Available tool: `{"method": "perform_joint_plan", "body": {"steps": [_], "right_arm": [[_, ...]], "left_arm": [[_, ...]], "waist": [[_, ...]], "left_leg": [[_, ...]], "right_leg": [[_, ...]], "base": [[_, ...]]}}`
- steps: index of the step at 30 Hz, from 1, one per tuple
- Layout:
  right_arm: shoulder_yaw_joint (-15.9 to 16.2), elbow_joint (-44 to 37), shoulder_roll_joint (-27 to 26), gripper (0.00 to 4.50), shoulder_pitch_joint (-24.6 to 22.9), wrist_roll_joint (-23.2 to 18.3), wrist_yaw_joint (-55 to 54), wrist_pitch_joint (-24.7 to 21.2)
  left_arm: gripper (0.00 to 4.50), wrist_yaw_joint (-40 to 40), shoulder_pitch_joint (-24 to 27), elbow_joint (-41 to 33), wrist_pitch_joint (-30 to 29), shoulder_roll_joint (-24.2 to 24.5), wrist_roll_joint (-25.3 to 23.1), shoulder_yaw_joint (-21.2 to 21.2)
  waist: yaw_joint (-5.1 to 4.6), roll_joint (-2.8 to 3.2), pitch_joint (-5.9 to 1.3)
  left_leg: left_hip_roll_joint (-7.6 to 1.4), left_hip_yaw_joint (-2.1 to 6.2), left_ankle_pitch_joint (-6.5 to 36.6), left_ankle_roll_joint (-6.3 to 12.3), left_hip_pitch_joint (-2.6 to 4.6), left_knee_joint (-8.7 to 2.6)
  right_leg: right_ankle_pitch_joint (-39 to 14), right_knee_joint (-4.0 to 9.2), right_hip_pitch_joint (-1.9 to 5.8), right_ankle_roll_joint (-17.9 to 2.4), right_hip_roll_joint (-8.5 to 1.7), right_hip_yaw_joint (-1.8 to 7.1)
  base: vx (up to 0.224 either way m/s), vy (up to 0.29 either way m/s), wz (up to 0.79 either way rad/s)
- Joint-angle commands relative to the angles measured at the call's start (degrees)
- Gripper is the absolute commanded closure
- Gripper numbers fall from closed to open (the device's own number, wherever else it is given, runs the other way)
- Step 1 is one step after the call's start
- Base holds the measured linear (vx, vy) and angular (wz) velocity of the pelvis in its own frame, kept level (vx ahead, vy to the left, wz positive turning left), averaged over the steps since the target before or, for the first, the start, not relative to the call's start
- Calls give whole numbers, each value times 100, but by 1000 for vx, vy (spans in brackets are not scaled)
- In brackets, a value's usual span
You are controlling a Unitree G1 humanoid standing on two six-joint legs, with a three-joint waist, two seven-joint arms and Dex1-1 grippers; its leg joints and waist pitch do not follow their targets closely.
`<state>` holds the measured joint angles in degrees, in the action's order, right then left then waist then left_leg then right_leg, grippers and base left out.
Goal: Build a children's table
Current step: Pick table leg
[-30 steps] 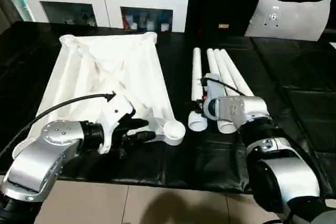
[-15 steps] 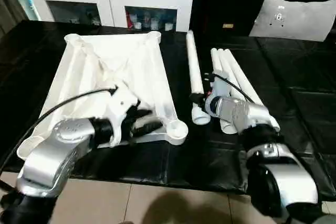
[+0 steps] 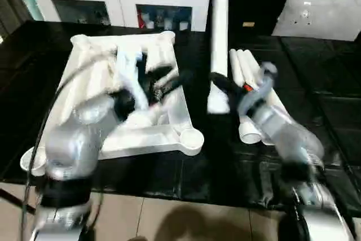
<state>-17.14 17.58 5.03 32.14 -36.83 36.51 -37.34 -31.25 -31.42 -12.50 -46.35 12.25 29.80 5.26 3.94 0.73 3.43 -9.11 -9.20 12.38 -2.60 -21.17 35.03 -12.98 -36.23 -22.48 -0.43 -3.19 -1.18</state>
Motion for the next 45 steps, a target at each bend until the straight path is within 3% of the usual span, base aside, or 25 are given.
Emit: {"method": "perform_joint_plan", "body": {"steps": [1,5,9,11,15,17,18,20,22,23,24,26,28,30,36,40,45], "right_arm": [[53,-635,132,259,-147,-535,592,-304],[152,-1176,287,259,-504,-1039,1182,-669],[206,-1414,320,259,-649,-1207,1376,-777],[264,-1532,322,259,-734,-1257,1477,-804],[372,-1587,326,259,-784,-1186,1469,-736],[541,-1654,355,259,-795,-959,1392,-518],[866,-1736,402,259,-831,-377,1243,-53],[948,-1780,371,259,-849,-223,1146,76],[1181,-1932,328,259,-953,130,1050,432],[1311,-2009,326,259,-1022,283,1021,557],[1466,-2085,320,259,-1109,486,1042,811],[1690,-2145,197,260,-1292,780,970,1257],[1759,-2120,138,261,-1361,880,939,1445],[1800,-2059,76,261,-1408,1026,864,1732],[1969,-1838,69,261,-1473,1437,748,2271],[2021,-1689,55,261,-1470,1612,741,2523],[2040,-1589,55,261,-1395,1678,714,2622]], "left_arm": [[166,155,-224,136,-494,-190,408,182],[166,327,-491,358,-780,-568,1034,472],[166,364,-605,383,-798,-714,1206,537],[166,439,-711,400,-865,-873,1436,660],[166,520,-825,355,-1025,-1017,1767,843],[166,503,-824,275,-1053,-957,1840,769],[166,386,-746,180,-955,-817,1623,533],[166,302,-688,131,-837,-737,1453,380],[166,224,-561,51,-566,-488,953,-51],[222,207,-493,34,-297,-347,587,-320],[227,206,-418,38,42,-208,183,-612],[221,359,-240,23,426,-231,-125,-836],[254,463,-177,12,450,-292,-129,-842],[255,475,-88,-27,487,-255,-180,-947],[267,446,101,-104,653,-363,-130,-885],[267,334,254,-223,513,-492,206,-815],[267,585,324,-112,489,-627,219,-696]], "waist": [[45,-50,-437],[104,-55,-410],[125,-70,-400],[150,-57,-400],[154,-84,-400],[158,-81,-401],[160,-93,-403],[149,-102,-408],[158,-86,-419],[169,-72,-416],[171,-68,-423],[157,-43,-446],[161,-33,-461],[143,-38,-436],[111,-43,-392],[111,-46,-400],[110,-40,-400]], "left_leg": [[-299,63,-227,481,28,-336],[-286,50,-96,482,28,-336],[-298,57,-36,421,36,-354],[-305,58,-49,390,31,-349],[-290,60,-84,378,19,-354],[-293,64,-107,364,17,-352],[-295,71,-143,349,9,-357],[-297,73,-228,330,8,-357],[-301,71,-310,368,2,-346],[-317,85,-332,397,-1,-349],[-322,92,-357,408,0,-347],[-323,82,-433,383,-3,-326],[-329,76,-484,363,4,-318],[-329,76,-307,375,-21,-340],[-334,58,242,194,-16,-377],[-340,49,208,209,-13,-374],[-351,43,240,233,-8,-371]], "right_leg": [[1080,270,391,-1770,-421,193],[493,334,381,-1688,-427,204],[85,379,337,-1556,-426,197],[84,379,340,-1518,-435,206],[46,386,334,-1472,-431,195],[18,387,323,-1412,-430,194],[17,378,328,-1362,-435,191],[42,373,319,-1239,-431,194],[180,363,309,-1194,-435,201],[173,373,295,-1138,-437,197],[207,368,291,-1063,-433,190],[477,317,294,-1084,-436,194],[840,287,278,-1282,-416,177],[732,300,282,-1354,-428,168],[-23,384,289,-1288,-444,181],[49,375,272,-1286,-435,168],[31,383,274,-1289,-436,154]], "base": [[0,0,0],[0,0,0],[0,0,0],[0,0,0],[0,0,0],[0,0,0],[0,0,0],[0,0,0],[0,0,0],[0,0,0],[0,0,0],[0,0,0],[0,0,0],[0,0,0],[0,0,0],[0,0,0],[0,0,0]]}}
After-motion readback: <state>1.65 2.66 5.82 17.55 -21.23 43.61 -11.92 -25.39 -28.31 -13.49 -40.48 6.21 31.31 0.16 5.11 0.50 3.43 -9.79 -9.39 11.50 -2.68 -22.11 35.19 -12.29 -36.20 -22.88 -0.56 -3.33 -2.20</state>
